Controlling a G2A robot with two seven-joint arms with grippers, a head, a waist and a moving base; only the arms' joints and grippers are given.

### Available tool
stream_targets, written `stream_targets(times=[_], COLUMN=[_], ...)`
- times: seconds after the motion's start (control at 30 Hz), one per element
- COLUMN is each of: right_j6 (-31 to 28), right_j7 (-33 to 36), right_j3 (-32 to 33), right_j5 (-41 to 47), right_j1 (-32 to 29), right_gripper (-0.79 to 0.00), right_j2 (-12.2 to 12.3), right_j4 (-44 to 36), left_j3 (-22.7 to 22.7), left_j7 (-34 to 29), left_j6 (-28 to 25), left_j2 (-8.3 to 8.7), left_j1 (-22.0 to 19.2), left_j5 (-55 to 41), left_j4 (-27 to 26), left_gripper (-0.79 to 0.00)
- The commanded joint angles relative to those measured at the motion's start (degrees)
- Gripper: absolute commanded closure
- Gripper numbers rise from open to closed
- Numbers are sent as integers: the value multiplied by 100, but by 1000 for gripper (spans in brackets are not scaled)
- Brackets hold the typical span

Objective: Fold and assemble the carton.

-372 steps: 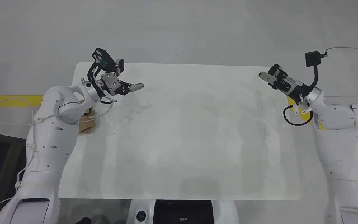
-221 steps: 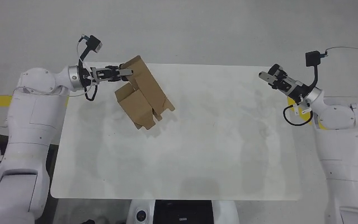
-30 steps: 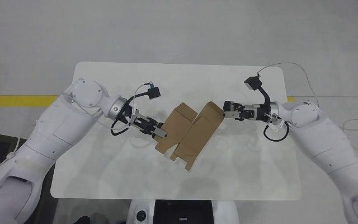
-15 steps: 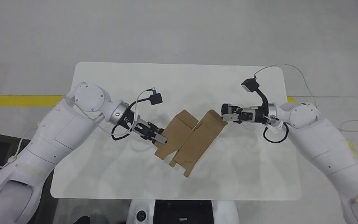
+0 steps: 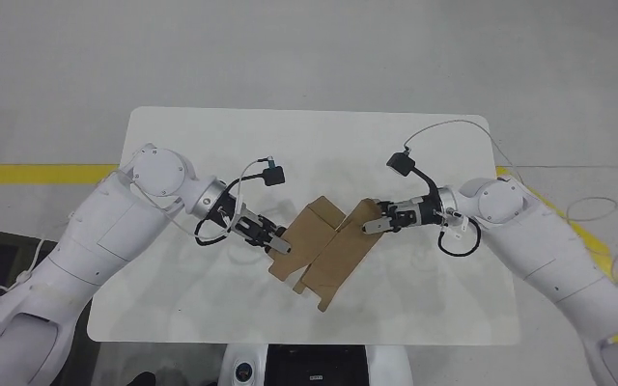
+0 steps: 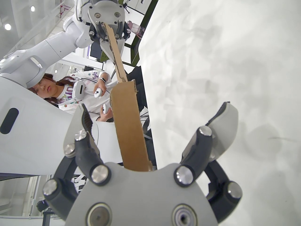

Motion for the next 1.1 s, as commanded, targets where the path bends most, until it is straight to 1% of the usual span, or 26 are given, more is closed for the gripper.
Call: stream_targets(times=[0.0, 0.03, 0.07, 0.1, 0.17, 0.23, 0.27, 0.3, 0.4, 0.47, 0.57, 0.8, 0.83, 0.87, 0.9, 1.07], right_j6=[18, 25, 27, 24, 9, -4, -11, -23, -39, -54, -100, -140, -149, -154, -166, -91], right_j7=[18, 25, 27, 24, 9, -5, -11, -23, -39, -54, -100, -140, -149, -154, -166, -92], right_j3=[-53, -82, -110, -138, -193, -249, -274, -298, -371, -417, -475, -598, -610, -623, -631, -623], right_j5=[27, 35, 41, 49, 61, 79, 101, 135, 178, 197, 274, 477, 506, 548, 591, 917], right_j1=[23, 36, 50, 62, 84, 108, 120, 131, 173, 201, 224, 284, 295, 302, 309, 322], right_gripper=[-785, -748, -659, -610, -388, -351, -299, -228, -154, -77, 0, 0, 0, 0, 0, 0], right_j2=[12, 18, 23, 29, 39, 45, 48, 49, 55, 60, 68, 101, 106, 110, 114, 128], right_j4=[-44, -68, -92, -105, -113, -110, -105, -103, -93, -91, -78, -132, -139, -145, -144, 53], left_j3=[-4, -8, -10, -14, -19, -21, -20, -10, 24, 46, 68, 46, 31, 6, -18, -317], left_j7=[-6, -9, -11, -10, -1, 18, 27, 21, 20, 24, 33, 143, 165, 200, 230, 542], left_j6=[6, 9, 11, 10, 1, -18, -27, -21, -20, -24, -33, -142, -165, -200, -230, -450], left_j2=[-7, -10, -13, -17, -24, -30, -33, -36, -47, -53, -63, -70, -72, -73, -72, -37], left_j1=[-1, -4, -6, -7, -8, -11, -12, -12, -17, -22, -29, -65, -72, -78, -77, -40], left_j5=[5, 5, 7, 9, 7, 23, 31, 32, 49, 62, 49, 171, 165, 141, 104, -120], left_j4=[21, 33, 40, 53, 53, 46, 44, 40, 43, 61, 93, 219, 231, 239, 233, 389], left_gripper=[0, 0, 0, 0, 0, 0, 0, 0, 0, 0, 0, 0, -145, -357, -785, -785])
